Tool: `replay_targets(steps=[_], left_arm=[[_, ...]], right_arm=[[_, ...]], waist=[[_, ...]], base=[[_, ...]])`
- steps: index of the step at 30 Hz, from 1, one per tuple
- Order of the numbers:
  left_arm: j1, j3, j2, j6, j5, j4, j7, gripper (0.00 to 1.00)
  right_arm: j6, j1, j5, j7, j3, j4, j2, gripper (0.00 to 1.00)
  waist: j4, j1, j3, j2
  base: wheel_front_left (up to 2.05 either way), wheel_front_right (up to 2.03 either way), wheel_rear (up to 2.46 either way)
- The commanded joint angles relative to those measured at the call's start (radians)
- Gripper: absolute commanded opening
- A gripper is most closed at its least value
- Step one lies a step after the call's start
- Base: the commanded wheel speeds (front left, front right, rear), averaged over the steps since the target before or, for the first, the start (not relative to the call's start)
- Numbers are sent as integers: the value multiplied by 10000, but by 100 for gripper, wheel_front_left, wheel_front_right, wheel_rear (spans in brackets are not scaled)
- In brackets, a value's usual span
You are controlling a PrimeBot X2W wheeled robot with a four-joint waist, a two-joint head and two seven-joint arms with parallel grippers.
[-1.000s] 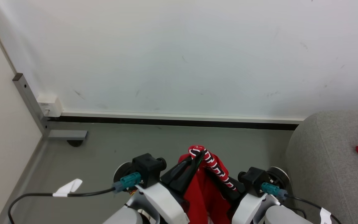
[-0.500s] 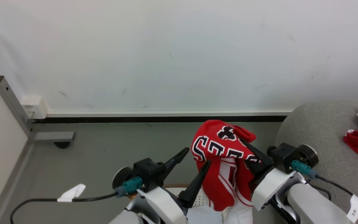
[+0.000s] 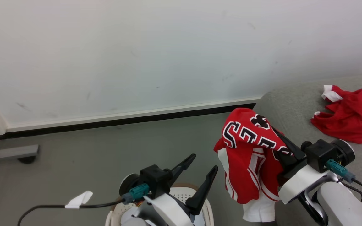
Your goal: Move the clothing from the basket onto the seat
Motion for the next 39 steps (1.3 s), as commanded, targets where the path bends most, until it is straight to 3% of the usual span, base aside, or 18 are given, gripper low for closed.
replay_targets(steps=[1,12,18,23,29,39], left_arm=[[47,17,17,-11,-99,45,-67,100],[-174,-184,-60,-87,-33,111,-70,100],[-312,-287,-75,-166,1,84,-2,100],[-702,-297,74,-236,144,-74,165,100],[-1748,-304,345,-499,553,-425,541,100],[-4058,-75,479,-911,1145,-1274,1135,100]], right_arm=[[-22,153,-78,6,-74,-80,-77,0],[-22,734,-362,7,-764,-691,-506,0],[-22,986,-481,7,-1245,-945,-639,0],[-22,747,-560,6,-1991,-1213,-461,0],[-23,-785,-867,67,-3387,-1022,-164,0],[-23,-5392,-1695,1218,-6690,-272,-887,0]], waist=[[-400,0,131,-1],[-1507,0,468,-1],[-1530,0,725,-1],[-1303,0,1583,-1],[-893,0,3362,-1],[-115,0,6610,-1]], base=[[0,0,0],[0,0,0],[0,0,0],[0,0,0],[0,0,0],[0,0,0]])
